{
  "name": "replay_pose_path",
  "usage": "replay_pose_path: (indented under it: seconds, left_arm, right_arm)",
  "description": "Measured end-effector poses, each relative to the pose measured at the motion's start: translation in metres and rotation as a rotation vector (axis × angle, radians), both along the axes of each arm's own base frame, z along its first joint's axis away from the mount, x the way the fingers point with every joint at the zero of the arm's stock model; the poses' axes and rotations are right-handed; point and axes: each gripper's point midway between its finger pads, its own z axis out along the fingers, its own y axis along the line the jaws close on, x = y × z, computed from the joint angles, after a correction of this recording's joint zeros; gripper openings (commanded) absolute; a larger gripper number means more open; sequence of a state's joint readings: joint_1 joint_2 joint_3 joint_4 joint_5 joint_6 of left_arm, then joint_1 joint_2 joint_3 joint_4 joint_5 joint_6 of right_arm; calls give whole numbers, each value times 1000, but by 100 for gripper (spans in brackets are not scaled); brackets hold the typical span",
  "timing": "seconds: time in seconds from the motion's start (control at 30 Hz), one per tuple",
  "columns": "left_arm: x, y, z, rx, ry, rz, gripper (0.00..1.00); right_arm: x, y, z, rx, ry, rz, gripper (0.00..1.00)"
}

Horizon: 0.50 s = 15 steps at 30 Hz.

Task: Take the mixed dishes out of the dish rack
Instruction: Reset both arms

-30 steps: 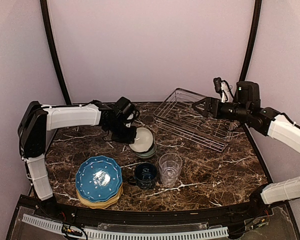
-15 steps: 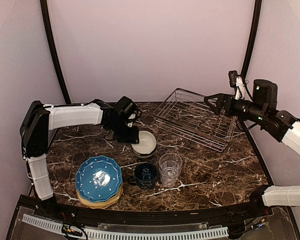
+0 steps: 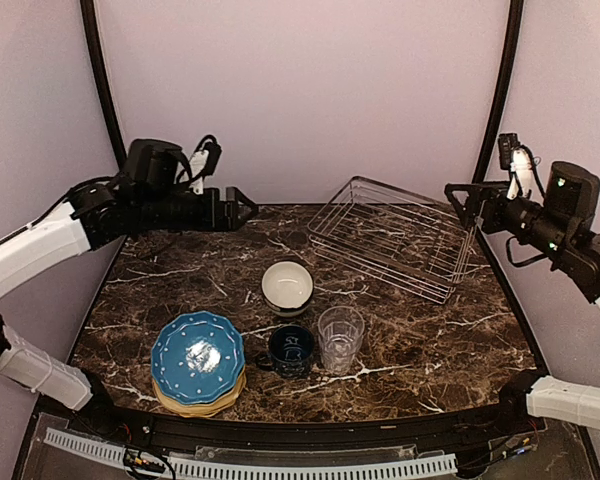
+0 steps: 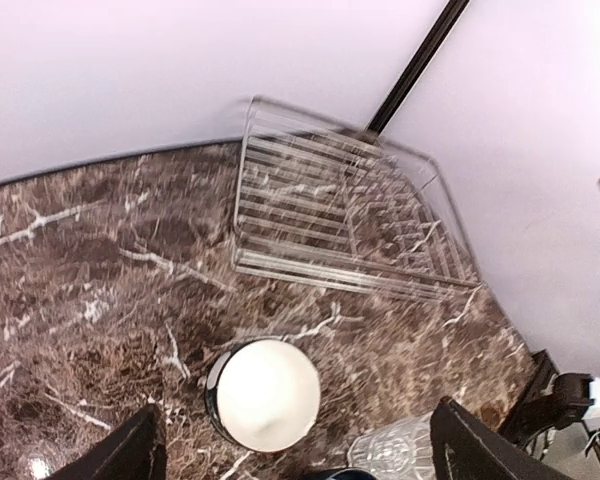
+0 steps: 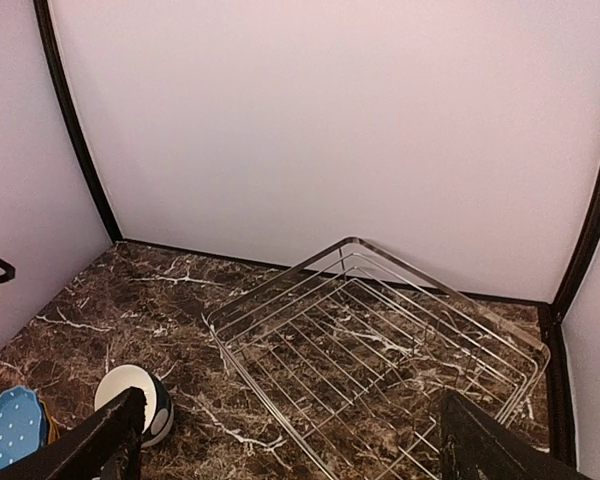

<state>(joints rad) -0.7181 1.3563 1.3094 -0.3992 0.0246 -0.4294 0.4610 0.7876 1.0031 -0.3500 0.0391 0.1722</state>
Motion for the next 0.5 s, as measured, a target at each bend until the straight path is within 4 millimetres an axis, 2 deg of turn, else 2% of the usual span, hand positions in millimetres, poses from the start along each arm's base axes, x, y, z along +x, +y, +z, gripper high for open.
replay_pose_path:
  seconds: [0.13, 0.2, 0.33, 0.5]
  left_arm:
    - [-29, 36, 80, -165, -261, 30, 95]
    - [-45, 59, 104, -227, -369, 66, 96]
    - [-71, 96, 130, -313, -536, 133, 98]
    - [-92, 130, 156, -363, -676, 199, 98]
  right_arm:
    - [-19, -15, 25, 1, -100, -25, 99]
    - [-28, -21, 36, 4, -144, -32, 99]
    - [-47, -32, 57, 26, -232, -40, 99]
    - [-57, -35, 70, 40, -287, -33, 98]
